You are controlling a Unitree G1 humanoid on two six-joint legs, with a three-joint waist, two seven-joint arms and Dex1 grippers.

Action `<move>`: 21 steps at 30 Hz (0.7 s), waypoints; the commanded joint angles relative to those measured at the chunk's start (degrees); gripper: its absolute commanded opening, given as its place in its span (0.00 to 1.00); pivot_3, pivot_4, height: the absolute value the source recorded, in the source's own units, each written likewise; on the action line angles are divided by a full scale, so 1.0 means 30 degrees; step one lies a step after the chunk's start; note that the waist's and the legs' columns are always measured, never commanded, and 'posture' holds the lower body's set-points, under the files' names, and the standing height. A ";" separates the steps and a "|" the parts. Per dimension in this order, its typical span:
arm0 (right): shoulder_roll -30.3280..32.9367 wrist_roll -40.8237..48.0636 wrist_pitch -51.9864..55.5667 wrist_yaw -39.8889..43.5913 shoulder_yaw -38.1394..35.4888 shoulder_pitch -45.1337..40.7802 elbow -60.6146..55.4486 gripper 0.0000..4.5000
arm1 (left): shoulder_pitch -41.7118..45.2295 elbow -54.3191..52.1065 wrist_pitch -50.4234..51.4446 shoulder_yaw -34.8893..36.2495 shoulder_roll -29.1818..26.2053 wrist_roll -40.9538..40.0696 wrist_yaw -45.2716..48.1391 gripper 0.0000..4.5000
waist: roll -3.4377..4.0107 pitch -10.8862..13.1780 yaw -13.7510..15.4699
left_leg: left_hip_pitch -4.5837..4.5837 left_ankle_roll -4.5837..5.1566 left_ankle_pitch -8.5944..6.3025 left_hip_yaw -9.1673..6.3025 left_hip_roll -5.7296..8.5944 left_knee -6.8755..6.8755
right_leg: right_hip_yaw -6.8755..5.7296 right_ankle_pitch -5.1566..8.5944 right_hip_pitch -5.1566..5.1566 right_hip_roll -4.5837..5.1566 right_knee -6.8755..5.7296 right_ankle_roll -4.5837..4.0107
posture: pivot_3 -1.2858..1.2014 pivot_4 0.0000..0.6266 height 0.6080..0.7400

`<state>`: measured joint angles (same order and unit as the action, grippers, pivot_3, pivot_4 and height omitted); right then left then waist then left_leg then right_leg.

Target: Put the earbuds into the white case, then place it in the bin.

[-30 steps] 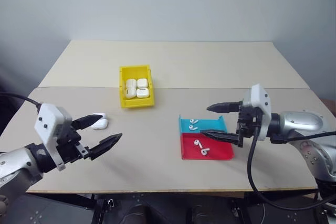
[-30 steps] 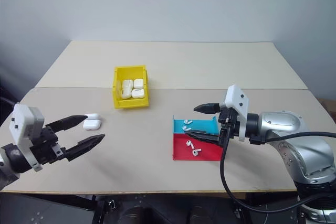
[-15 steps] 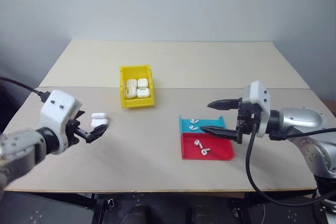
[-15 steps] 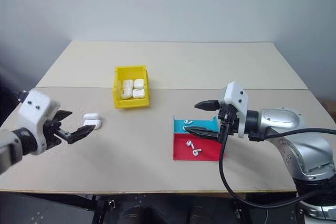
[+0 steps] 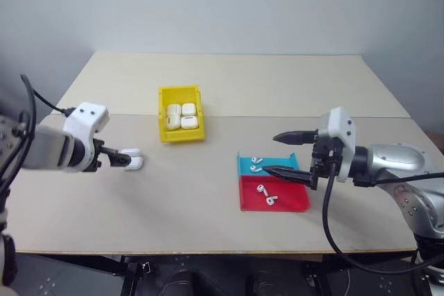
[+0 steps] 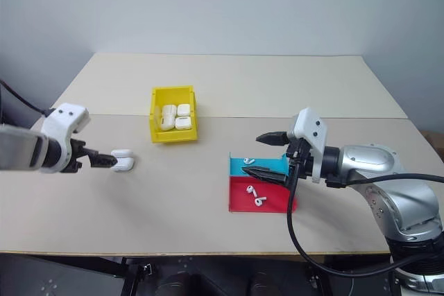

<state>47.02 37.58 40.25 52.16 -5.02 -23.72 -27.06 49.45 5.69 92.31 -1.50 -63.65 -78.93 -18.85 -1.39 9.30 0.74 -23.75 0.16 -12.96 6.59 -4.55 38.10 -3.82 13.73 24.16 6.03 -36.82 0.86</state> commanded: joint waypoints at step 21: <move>0.0278 0.1003 0.0725 -0.0039 -0.0469 -0.0461 -0.0645 0.99 | 0.4188 1.0253 0.0063 -0.0256 0.6427 -0.2584 -1.1723 1.00 | -0.0020 0.0006 -0.0002 | -0.0011 -0.0132 0.0081 -0.0001 0.0037 0.0019 | -0.0016 0.0002 -0.0005 0.0028 -0.0016 0.0009 | 0.52 0.24 1.00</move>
<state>46.88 39.58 42.05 52.18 -4.80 -24.80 -27.44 61.12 35.83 92.31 -4.68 -44.37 -88.41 -53.18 -1.45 9.32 0.74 -23.79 -0.25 -12.72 6.59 -4.44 38.16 -3.86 13.74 24.15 6.11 -36.87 0.89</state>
